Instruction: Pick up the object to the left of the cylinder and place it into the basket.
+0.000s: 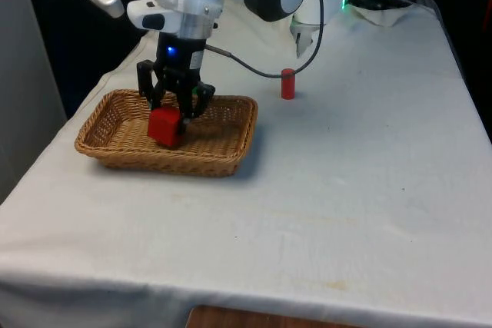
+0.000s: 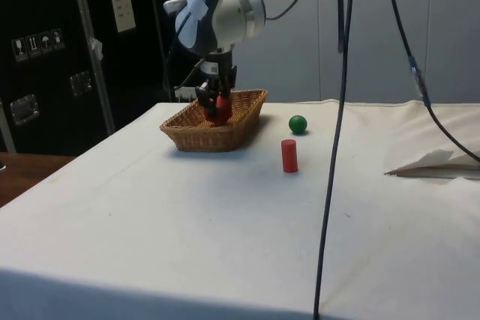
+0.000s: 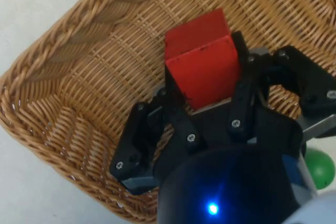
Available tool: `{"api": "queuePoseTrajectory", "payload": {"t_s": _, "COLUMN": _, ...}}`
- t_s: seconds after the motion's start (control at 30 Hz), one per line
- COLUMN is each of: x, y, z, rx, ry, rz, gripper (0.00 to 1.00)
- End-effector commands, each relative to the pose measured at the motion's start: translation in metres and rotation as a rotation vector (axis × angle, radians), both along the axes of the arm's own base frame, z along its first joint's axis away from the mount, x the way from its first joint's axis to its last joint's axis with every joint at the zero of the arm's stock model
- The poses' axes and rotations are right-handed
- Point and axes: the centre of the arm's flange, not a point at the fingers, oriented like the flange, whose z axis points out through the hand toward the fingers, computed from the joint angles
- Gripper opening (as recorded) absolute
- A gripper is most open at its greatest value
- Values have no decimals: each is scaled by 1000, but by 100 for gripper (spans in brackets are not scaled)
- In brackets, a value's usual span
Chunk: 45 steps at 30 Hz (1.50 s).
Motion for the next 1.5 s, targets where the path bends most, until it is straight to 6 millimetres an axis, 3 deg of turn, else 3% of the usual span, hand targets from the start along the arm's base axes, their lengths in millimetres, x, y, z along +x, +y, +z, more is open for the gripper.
{"api": "queuePoseTrajectory", "payload": {"t_s": 0.0, "x": 0, "y": 0, "z": 2, "rx": 5, "ry": -4, "rz": 2, "gripper": 0}}
{"api": "queuePoseTrajectory", "payload": {"t_s": 0.67, "x": -2, "y": -9, "z": 3, "rx": 6, "ry": -7, "rz": -13, "gripper": 1}}
{"api": "queuePoseTrajectory", "payload": {"t_s": 0.7, "x": -2, "y": -8, "z": 3, "rx": -2, "ry": -3, "rz": -15, "gripper": 6}}
{"api": "queuePoseTrajectory", "payload": {"t_s": 0.83, "x": -2, "y": -11, "z": 4, "rx": 6, "ry": -7, "rz": -16, "gripper": 44}}
{"api": "queuePoseTrajectory", "payload": {"t_s": 0.97, "x": -2, "y": -11, "z": 4, "rx": 6, "ry": -7, "rz": -16, "gripper": 84}}
{"api": "queuePoseTrajectory", "payload": {"t_s": 1.0, "x": -3, "y": -11, "z": 3, "rx": -2, "ry": -3, "rz": -19, "gripper": 99}}
{"api": "queuePoseTrajectory", "payload": {"t_s": 1.27, "x": -3, "y": -11, "z": 4, "rx": -2, "ry": -4, "rz": -20, "gripper": 100}}
{"api": "queuePoseTrajectory", "payload": {"t_s": 1.47, "x": -1, "y": -13, "z": 20, "rx": -1, "ry": -23, "rz": -20, "gripper": 100}}
